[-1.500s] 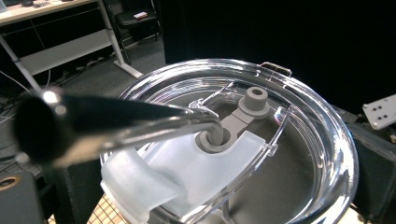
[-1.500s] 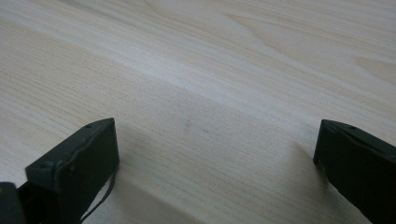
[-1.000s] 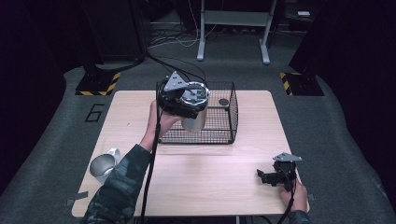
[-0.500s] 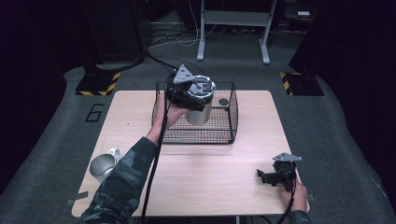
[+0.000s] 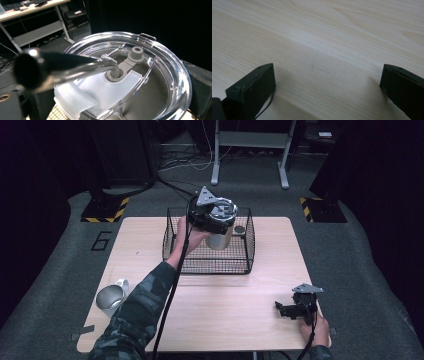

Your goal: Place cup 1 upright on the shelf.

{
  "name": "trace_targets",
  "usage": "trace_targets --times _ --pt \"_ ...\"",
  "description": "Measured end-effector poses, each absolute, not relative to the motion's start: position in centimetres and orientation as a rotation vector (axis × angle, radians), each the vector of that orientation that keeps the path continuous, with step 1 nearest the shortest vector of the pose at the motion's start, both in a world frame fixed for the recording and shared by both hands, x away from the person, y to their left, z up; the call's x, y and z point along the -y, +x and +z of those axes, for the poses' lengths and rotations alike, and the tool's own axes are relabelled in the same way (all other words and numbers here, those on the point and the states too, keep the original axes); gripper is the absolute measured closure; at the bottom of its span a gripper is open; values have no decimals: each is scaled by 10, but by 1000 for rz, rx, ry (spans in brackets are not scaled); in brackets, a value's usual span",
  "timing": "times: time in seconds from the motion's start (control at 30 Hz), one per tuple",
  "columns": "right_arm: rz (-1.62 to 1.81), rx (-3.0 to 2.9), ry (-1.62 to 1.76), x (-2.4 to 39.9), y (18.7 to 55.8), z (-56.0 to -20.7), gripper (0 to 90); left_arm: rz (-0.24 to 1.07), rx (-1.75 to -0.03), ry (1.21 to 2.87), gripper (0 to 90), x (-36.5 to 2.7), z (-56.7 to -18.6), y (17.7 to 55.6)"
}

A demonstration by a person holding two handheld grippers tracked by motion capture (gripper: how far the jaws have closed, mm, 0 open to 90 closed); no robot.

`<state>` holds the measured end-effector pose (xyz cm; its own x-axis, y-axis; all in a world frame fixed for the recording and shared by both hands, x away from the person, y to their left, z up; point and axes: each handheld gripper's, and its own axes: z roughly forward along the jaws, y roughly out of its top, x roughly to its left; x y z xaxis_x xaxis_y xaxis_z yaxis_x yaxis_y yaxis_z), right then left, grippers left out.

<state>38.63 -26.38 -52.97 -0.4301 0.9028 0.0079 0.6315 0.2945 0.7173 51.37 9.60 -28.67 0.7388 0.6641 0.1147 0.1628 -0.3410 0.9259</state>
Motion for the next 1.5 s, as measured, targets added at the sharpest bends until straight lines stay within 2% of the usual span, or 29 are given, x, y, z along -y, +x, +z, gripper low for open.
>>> trace_targets --times 0.57,1.5 --pt "922 -2171 1367 264 387 -530 0 577 -698 1886 40 -80 -305 537" --pt "923 -2163 1364 264 387 -530 0 474 -868 1889 40 -59 -361 577"
